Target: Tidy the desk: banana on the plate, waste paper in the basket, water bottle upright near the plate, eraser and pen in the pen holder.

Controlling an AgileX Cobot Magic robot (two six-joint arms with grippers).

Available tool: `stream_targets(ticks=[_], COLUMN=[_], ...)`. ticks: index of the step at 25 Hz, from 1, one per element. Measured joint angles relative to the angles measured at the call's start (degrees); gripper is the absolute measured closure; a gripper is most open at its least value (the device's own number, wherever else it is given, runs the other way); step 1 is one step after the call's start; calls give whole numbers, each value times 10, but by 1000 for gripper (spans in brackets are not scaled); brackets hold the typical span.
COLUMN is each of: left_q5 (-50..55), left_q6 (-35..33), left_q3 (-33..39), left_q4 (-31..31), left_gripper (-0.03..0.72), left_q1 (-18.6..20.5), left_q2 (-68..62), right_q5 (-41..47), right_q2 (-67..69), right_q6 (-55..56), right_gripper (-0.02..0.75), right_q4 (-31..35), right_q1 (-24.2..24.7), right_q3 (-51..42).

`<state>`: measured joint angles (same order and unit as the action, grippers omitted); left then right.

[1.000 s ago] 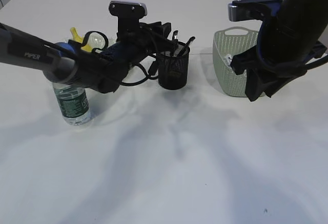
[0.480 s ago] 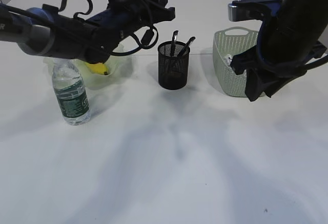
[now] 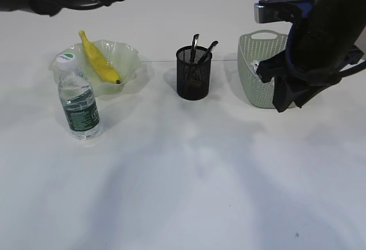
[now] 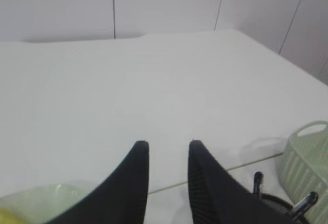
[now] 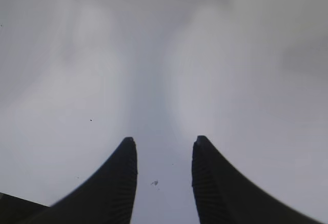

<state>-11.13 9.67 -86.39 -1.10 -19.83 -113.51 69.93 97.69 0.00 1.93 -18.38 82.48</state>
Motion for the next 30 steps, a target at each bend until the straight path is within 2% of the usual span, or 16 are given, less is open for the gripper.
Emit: stream_targets(ticks=[17, 24, 26, 30], left_q5=[556, 688, 707, 735], left_q6=[0, -19, -21, -17], left_q3=[0, 0, 0, 0], left_q4=[4, -13, -33, -68], left_gripper=[506, 501, 463, 298], left_q1=[149, 207, 209, 209], left_q2=[122, 122, 123, 132], right_q5=[-49, -64, -66, -66], right_q2=[0, 0, 0, 0], right_q6=[0, 9, 26, 42], right_gripper=[464, 464, 464, 464], right_q4=[-24, -79, -100, -129], right_q1=[0, 16, 29, 67], right_q3=[0, 0, 0, 0])
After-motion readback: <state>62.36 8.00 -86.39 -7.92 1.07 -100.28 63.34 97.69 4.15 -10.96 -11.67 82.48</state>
